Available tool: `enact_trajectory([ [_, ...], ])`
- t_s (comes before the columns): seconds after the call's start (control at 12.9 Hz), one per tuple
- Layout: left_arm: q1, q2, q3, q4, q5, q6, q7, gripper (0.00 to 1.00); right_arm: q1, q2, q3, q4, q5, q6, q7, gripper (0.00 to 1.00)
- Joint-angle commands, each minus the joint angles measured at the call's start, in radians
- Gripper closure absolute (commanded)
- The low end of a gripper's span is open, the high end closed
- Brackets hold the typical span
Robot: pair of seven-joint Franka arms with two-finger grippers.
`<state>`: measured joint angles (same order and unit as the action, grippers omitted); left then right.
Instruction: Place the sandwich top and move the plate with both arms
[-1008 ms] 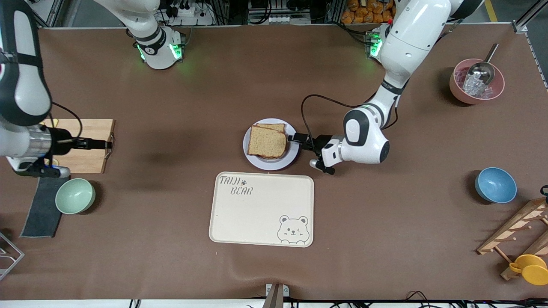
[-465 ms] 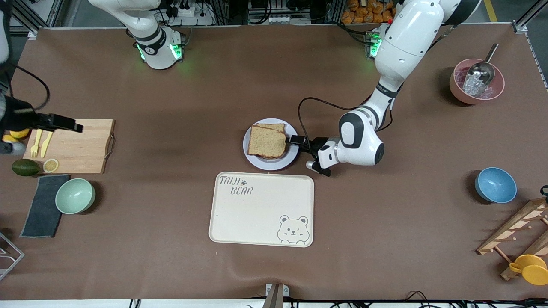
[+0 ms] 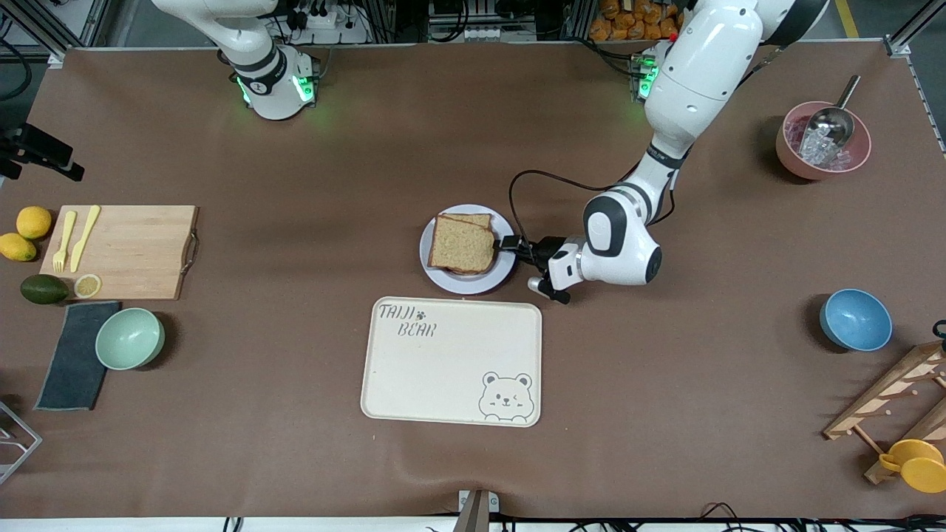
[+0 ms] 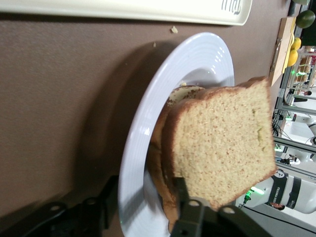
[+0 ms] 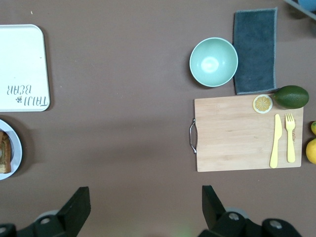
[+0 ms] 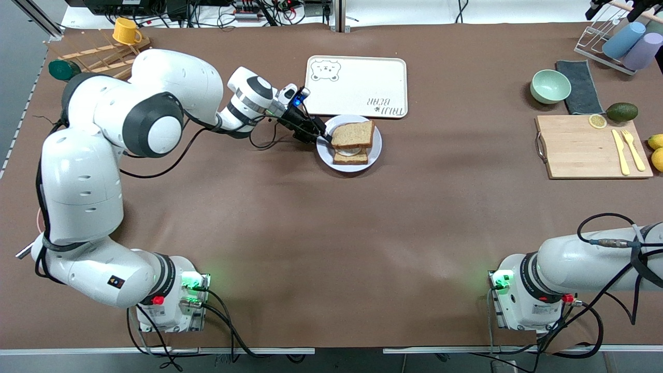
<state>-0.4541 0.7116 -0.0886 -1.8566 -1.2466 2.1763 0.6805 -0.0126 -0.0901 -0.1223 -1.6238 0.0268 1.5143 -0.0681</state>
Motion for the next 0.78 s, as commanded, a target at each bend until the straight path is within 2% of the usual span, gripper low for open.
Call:
enact_trajectory([
  [0.0, -0.005, 0.006, 0.003, 0.000, -0.033, 0.013, 0.045, 1.00, 0.023, 0.027, -0.019, 0.059, -0.025, -0.006, 0.005, 0.00],
  [0.08, 0.000, 0.005, 0.003, 0.000, -0.033, 0.013, 0.045, 1.00, 0.032, 0.048, -0.019, 0.074, -0.027, -0.002, 0.005, 0.00],
  [0.31, 0.006, -0.001, 0.003, 0.004, -0.034, 0.011, 0.045, 1.00, 0.033, 0.189, -0.019, 0.261, -0.031, -0.092, 0.001, 0.00],
  [0.7, 0.029, -0.020, -0.002, 0.007, -0.039, 0.002, 0.047, 1.00, 0.034, 0.178, -0.027, 0.257, -0.025, -0.108, -0.007, 0.00],
])
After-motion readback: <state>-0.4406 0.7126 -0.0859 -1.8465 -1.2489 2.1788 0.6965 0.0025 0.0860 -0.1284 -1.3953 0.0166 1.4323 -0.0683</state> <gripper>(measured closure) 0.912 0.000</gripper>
